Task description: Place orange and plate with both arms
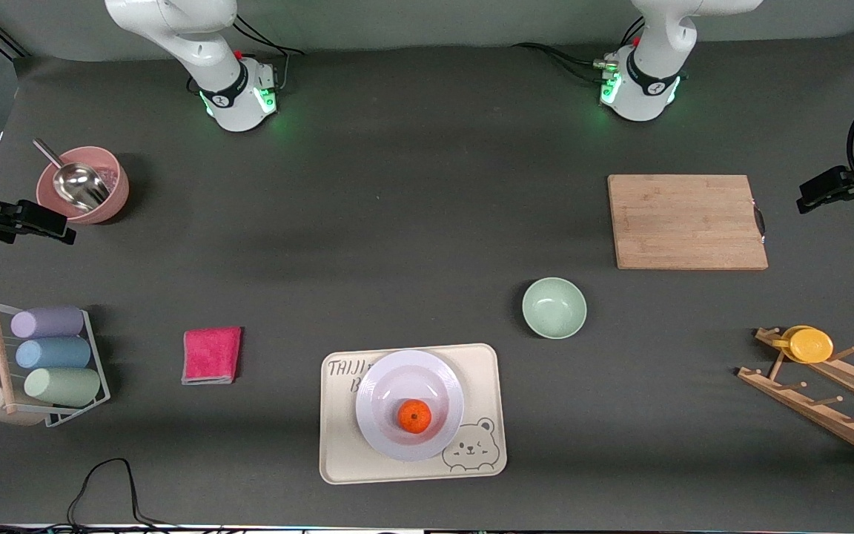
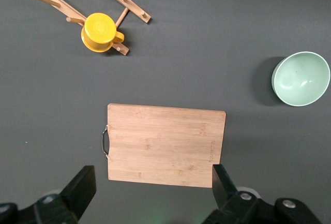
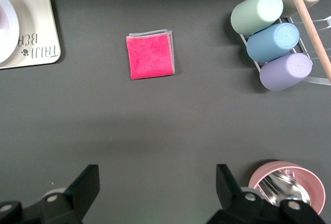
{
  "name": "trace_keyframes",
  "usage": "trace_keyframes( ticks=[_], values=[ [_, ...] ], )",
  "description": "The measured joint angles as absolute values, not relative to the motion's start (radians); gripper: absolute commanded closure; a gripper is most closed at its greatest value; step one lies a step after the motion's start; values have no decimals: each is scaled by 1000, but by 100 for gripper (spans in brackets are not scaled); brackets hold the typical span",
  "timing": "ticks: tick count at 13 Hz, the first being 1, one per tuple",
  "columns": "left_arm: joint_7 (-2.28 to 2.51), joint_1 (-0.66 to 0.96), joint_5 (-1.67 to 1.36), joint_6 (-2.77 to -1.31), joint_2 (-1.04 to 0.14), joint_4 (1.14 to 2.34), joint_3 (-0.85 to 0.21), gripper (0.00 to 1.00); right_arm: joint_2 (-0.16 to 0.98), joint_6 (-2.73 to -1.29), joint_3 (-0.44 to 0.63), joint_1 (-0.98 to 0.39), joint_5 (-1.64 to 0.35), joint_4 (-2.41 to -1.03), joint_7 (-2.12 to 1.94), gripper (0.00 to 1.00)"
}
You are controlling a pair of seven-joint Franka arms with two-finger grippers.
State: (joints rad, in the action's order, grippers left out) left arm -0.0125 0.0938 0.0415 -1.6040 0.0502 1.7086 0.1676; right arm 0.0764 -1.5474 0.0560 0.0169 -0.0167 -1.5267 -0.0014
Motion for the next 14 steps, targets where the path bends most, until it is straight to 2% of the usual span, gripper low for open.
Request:
trace_keyframes(
  ticks=[14],
  values=[
    [-77,103,41,-1575,57,1672,140,0,75,-1529,57,18,-1,-1529,-4,0]
  ],
)
